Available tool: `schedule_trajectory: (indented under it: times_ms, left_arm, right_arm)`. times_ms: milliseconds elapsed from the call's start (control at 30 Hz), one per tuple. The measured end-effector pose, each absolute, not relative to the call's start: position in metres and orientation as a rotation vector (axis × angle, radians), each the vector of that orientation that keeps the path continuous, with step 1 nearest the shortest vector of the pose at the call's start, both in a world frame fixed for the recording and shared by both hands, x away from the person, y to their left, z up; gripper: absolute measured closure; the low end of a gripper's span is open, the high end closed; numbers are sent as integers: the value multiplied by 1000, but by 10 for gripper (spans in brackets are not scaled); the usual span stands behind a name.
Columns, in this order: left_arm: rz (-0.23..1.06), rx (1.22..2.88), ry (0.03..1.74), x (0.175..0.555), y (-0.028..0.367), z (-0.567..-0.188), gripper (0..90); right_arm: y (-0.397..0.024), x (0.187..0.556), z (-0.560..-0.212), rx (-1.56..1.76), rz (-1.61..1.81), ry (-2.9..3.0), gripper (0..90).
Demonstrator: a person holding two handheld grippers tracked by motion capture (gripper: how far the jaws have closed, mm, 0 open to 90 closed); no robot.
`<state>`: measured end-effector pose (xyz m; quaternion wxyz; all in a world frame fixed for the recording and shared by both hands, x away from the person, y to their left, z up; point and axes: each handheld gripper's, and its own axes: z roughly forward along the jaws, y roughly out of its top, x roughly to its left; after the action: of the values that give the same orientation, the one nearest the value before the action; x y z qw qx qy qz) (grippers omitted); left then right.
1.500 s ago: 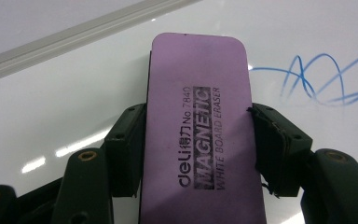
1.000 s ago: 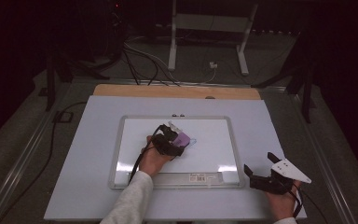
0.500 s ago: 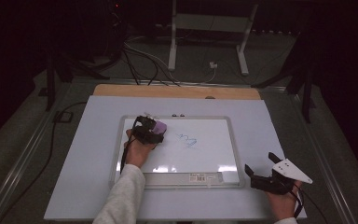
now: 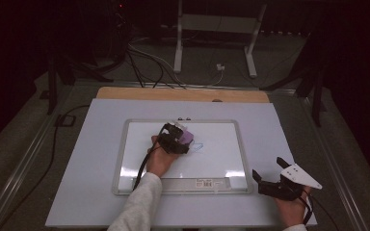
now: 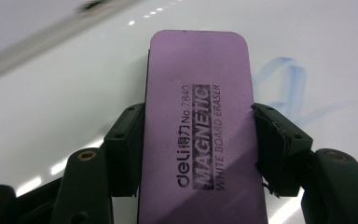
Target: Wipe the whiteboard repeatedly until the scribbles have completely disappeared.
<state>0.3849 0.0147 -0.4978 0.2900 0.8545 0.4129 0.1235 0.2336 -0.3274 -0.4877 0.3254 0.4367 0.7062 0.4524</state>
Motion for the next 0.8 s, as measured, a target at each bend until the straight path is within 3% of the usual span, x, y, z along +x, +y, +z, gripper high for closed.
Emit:
schedule_trajectory:
  times_ms: [200,467,800]
  left_arm:
    - [312,2322,988,374,-2,-498,413]
    - [455,2323,1121,385,22,-496,413]
    - [481,2253,1296,398,61,-500,370]
  right_arm:
    - [-328,233,-487,1149,1188,1847,3]
    - [-331,232,-487,1152,1188,1840,4]
    - [-331,232,-487,1151,1187,1842,3]
